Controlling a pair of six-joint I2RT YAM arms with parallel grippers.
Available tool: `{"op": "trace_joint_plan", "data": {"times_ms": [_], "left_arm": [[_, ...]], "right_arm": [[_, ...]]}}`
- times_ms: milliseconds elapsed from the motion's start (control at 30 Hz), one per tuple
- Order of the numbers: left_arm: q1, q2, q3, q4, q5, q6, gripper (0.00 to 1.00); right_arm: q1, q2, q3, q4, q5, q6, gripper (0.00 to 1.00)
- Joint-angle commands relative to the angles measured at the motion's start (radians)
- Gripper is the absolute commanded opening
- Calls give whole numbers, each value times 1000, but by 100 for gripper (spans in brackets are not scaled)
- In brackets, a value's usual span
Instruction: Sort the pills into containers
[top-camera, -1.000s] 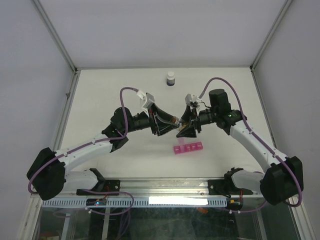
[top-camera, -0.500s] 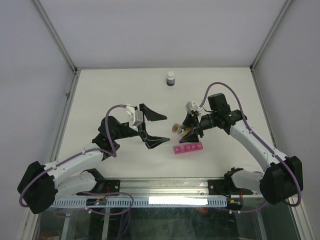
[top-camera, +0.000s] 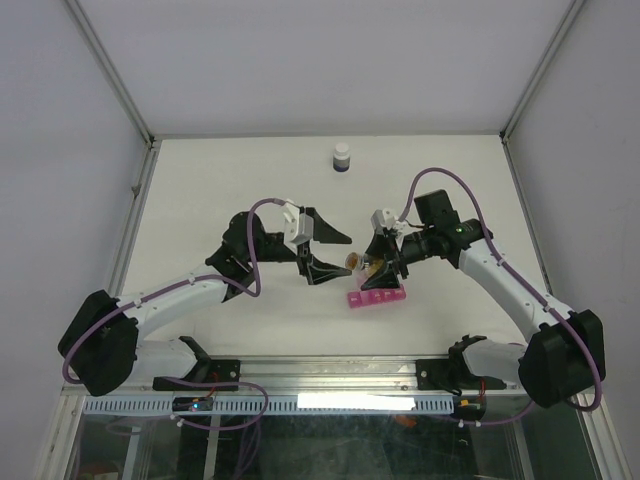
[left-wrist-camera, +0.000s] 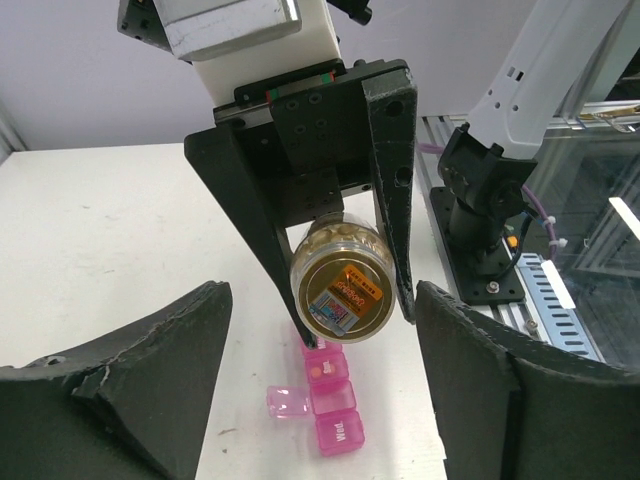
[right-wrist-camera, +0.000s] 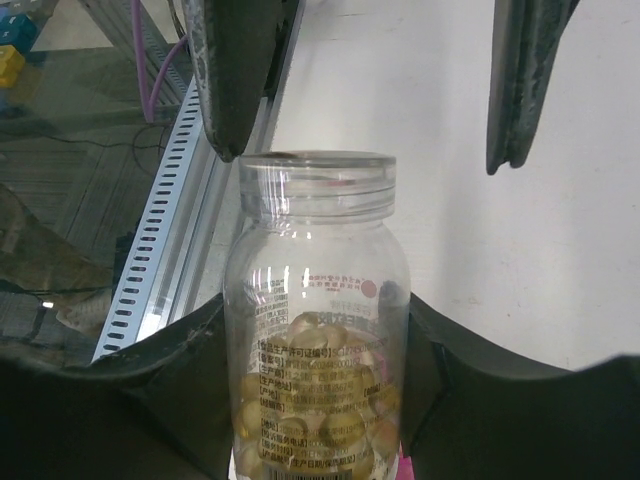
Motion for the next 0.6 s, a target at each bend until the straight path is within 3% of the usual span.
{"op": "trace_joint_plan", "data": {"times_ms": [0, 400, 500, 567], "left_arm": [[-13, 2, 41, 47, 31, -3, 67], [-55, 18, 35, 70, -4, -15, 57], [-61, 16, 33, 71, -13, -18, 47], [-64, 15, 33, 73, -19, -26, 36]], "right_arm": [[-4, -4, 43, -1, -19, -27, 0], [-5, -5, 42, -1, -20, -26, 0], [-5, -6, 42, -1, -19, -24, 0], [-6, -6, 42, -2, -18, -24, 0]]}}
